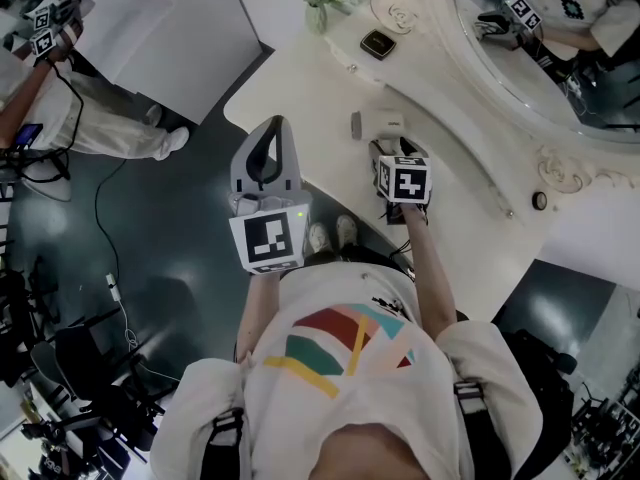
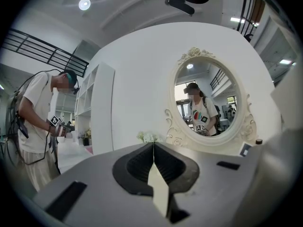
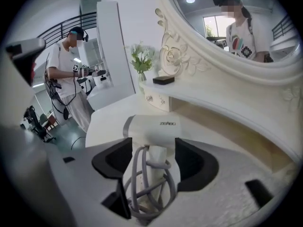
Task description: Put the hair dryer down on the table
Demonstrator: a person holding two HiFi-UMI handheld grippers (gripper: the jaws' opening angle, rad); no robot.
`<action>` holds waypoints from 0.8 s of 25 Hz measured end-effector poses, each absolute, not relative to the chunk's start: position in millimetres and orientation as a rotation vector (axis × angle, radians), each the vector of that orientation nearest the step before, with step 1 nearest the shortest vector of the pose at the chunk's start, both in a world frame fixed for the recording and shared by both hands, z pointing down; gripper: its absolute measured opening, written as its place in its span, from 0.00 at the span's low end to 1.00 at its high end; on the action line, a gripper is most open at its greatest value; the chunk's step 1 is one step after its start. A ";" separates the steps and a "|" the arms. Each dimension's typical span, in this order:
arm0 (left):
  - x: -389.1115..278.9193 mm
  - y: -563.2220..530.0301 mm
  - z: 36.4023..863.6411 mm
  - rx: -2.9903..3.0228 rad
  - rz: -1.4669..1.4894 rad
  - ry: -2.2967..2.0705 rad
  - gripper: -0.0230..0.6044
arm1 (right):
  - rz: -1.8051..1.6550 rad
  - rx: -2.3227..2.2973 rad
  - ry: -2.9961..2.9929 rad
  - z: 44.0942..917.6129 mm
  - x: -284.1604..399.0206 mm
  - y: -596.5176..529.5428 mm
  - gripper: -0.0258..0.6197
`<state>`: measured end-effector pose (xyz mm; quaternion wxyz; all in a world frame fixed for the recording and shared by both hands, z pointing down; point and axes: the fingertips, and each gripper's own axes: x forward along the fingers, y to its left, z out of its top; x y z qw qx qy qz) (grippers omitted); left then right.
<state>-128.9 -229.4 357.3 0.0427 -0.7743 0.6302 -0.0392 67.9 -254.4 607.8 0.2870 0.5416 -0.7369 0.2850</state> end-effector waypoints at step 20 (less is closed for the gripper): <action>-114.0 -228.7 329.7 -2.428 -0.045 1.908 0.04 | 0.073 1.859 -2.441 353.3 42.1 -257.1 0.06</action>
